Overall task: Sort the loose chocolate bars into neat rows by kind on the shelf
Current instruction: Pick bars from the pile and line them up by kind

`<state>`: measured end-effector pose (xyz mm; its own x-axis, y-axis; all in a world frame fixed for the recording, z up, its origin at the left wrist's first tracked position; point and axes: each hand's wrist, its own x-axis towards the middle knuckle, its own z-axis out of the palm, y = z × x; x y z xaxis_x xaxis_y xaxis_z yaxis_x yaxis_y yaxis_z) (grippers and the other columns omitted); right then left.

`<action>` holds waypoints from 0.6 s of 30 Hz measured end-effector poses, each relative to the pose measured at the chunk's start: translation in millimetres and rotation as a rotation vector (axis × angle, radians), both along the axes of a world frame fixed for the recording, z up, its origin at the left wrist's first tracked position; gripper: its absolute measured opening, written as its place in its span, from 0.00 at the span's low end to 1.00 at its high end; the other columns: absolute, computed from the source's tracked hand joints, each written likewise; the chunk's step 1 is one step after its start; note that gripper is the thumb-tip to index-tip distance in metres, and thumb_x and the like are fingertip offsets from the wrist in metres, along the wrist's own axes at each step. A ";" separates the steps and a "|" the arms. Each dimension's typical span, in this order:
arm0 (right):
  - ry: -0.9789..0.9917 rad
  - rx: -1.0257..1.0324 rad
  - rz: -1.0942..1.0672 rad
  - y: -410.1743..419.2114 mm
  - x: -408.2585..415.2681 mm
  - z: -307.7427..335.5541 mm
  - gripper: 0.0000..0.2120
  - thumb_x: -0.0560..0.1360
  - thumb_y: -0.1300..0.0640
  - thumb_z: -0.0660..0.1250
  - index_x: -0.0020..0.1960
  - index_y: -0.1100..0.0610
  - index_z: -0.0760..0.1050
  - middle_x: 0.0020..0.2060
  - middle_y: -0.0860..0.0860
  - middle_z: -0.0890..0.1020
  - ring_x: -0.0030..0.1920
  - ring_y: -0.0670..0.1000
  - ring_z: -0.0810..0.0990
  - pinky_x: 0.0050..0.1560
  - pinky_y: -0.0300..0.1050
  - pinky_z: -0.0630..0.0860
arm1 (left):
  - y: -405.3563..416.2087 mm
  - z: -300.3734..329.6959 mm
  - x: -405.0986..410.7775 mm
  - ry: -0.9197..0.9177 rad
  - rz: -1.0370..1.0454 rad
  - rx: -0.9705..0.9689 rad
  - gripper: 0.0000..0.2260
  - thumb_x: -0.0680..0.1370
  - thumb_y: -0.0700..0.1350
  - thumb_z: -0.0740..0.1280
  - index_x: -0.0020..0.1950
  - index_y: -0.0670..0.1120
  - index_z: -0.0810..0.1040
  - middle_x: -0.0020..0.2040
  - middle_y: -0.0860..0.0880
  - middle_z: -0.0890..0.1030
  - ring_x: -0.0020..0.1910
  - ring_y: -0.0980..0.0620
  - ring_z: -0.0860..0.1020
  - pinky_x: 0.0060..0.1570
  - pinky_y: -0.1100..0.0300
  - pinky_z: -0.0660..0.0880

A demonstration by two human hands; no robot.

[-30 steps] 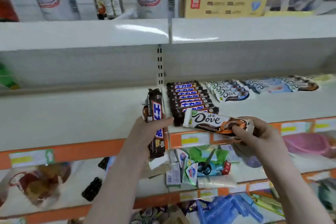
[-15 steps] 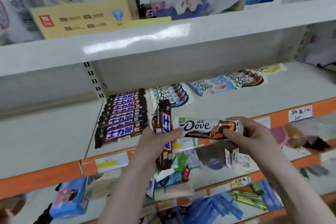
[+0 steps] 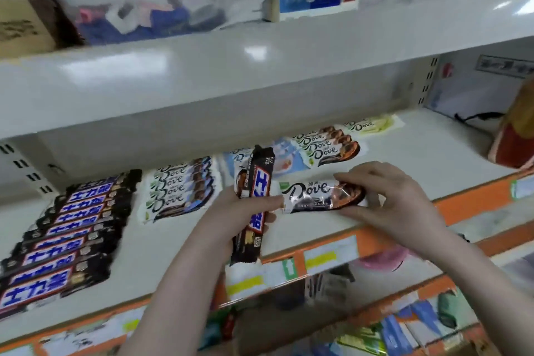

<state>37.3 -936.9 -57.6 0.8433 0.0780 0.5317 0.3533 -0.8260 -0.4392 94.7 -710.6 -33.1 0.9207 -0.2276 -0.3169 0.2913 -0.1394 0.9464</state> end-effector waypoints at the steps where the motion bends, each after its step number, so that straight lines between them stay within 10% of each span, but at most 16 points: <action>1: -0.016 -0.053 0.007 -18.7 7.5 -3.0 0.22 0.62 0.51 0.73 0.55 0.55 0.80 0.45 0.48 0.80 0.44 0.41 0.71 0.49 0.33 0.68 | -15.7 -0.2 4.8 0.001 -0.013 0.024 0.08 0.68 0.39 0.75 0.42 0.44 0.77 0.29 0.47 0.80 0.25 0.55 0.76 0.28 0.64 0.72; 10: -0.062 -0.476 0.122 -139.0 81.1 -9.9 0.18 0.64 0.46 0.72 0.51 0.55 0.80 0.43 0.49 0.84 0.44 0.55 0.77 0.48 0.43 0.65 | -126.6 -10.2 39.9 0.121 0.128 0.107 0.07 0.68 0.35 0.73 0.38 0.43 0.75 0.27 0.45 0.78 0.23 0.52 0.75 0.25 0.65 0.71; 18: 0.068 -0.380 0.199 -140.1 123.8 -24.1 0.21 0.63 0.52 0.76 0.54 0.58 0.80 0.46 0.53 0.84 0.47 0.58 0.77 0.48 0.47 0.68 | -132.7 -9.8 64.6 0.193 0.240 0.112 0.06 0.68 0.35 0.72 0.40 0.41 0.77 0.28 0.45 0.80 0.23 0.52 0.77 0.30 0.63 0.73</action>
